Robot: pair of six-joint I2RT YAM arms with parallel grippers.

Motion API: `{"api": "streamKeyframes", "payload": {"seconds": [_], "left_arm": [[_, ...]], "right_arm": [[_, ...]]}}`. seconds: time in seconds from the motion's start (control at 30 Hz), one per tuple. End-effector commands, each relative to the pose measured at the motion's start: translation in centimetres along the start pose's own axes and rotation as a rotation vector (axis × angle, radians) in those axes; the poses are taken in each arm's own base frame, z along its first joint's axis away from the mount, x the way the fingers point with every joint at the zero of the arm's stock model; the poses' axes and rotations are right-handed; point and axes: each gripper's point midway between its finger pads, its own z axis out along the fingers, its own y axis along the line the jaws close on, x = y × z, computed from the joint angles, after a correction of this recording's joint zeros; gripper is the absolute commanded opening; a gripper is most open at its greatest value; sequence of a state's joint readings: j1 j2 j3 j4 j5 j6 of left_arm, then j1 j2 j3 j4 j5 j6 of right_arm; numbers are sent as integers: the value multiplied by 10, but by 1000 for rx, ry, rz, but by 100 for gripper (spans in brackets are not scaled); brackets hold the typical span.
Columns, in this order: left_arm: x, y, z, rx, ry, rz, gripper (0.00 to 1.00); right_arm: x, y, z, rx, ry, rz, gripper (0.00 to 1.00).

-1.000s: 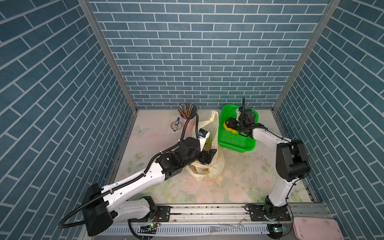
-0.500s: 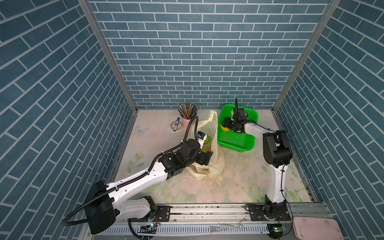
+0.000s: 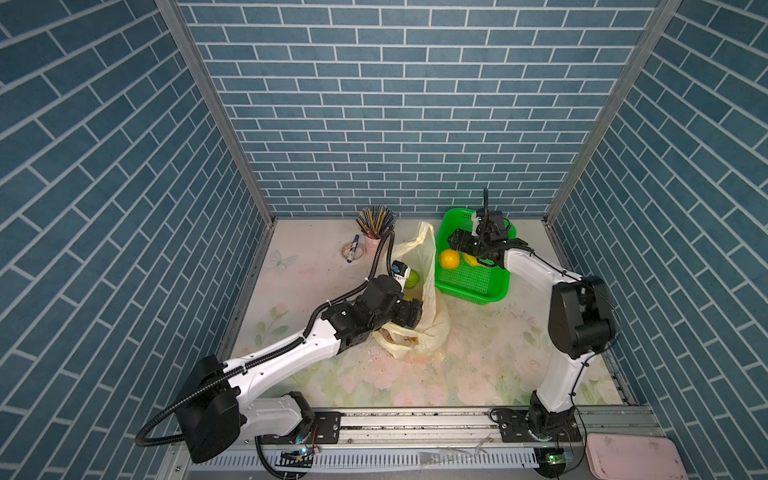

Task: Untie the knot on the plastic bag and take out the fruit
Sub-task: 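Move the right gripper back to the bag while the left holds the rim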

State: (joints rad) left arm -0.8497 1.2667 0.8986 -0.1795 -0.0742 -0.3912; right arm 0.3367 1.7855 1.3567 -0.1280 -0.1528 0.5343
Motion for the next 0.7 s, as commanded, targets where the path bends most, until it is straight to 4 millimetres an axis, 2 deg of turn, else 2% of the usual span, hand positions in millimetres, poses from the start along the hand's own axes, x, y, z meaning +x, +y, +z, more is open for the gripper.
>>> {"api": "streamKeyframes", "payload": {"seconds": [0.0,0.17,0.3,0.47,0.67], "left_arm": [[-12,4,6,-9,-30,-75,88],[-8,10,19,-41,-12,-92,87],[8,17,26,-75,43,-101,87],[25,17,20,-41,66,-127,87],[48,17,2,5,89,-233,87]], "right_arm": [[-4,26,-46,-71,-79,-30,86],[22,62,-107,-195,-145,-56,86],[50,94,-141,-292,-140,-107,85],[99,132,-163,-394,-64,-171,84],[154,152,-171,-411,57,-198,80]]}}
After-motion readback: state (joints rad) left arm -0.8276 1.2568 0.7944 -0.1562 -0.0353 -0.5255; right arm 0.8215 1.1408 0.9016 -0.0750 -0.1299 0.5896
